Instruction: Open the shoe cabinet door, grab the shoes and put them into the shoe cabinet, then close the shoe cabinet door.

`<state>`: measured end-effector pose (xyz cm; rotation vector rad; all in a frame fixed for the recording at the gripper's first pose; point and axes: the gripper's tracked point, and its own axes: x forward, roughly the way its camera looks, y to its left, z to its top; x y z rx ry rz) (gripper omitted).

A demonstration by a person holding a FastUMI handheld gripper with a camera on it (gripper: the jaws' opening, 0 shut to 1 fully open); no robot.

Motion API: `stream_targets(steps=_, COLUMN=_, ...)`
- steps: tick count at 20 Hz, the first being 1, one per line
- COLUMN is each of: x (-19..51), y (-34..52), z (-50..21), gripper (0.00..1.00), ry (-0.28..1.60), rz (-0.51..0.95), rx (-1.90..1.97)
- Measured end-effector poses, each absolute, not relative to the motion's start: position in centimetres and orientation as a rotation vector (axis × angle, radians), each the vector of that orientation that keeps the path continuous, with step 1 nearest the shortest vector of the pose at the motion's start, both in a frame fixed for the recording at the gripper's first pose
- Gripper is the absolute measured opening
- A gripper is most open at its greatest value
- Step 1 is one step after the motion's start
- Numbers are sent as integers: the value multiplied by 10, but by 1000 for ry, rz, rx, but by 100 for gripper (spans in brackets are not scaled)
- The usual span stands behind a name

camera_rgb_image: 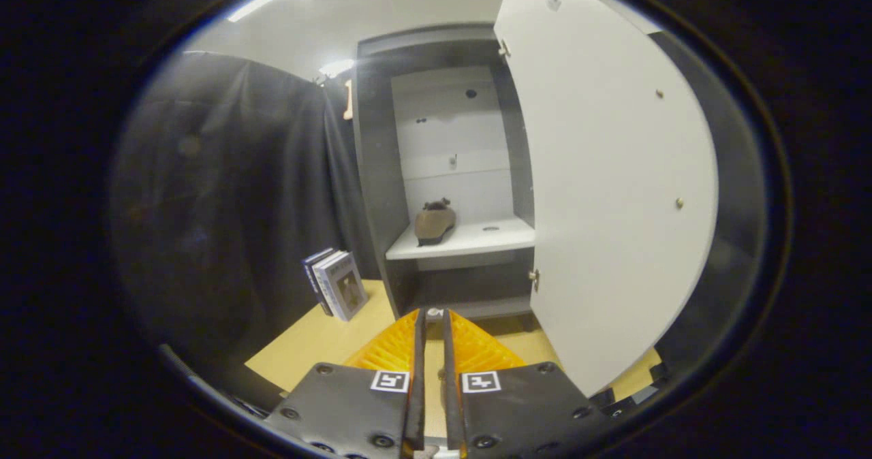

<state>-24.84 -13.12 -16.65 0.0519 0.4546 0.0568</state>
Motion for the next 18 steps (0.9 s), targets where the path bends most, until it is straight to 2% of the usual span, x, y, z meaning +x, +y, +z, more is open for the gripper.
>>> stream_targets(steps=2, x=-243, y=-126, z=-206, gripper=12, ry=530, rz=39, rx=60)
stream_targets(steps=6, x=-240, y=-119, z=-279, gripper=18, ry=683, rz=12, rx=61)
stream_targets(steps=9, x=-242, y=-113, z=-330, gripper=17, ry=793, rz=2, rx=55)
stream_targets(steps=10, x=-243, y=-112, z=-344, gripper=31, ry=829, rz=-1, rx=47)
stream_targets(steps=11, x=-244, y=-112, z=-357, gripper=32, ry=860, rz=-5, rx=40)
stream_targets(steps=18, x=-248, y=-113, z=-436, gripper=30, ry=1030, rz=-38, rx=-20)
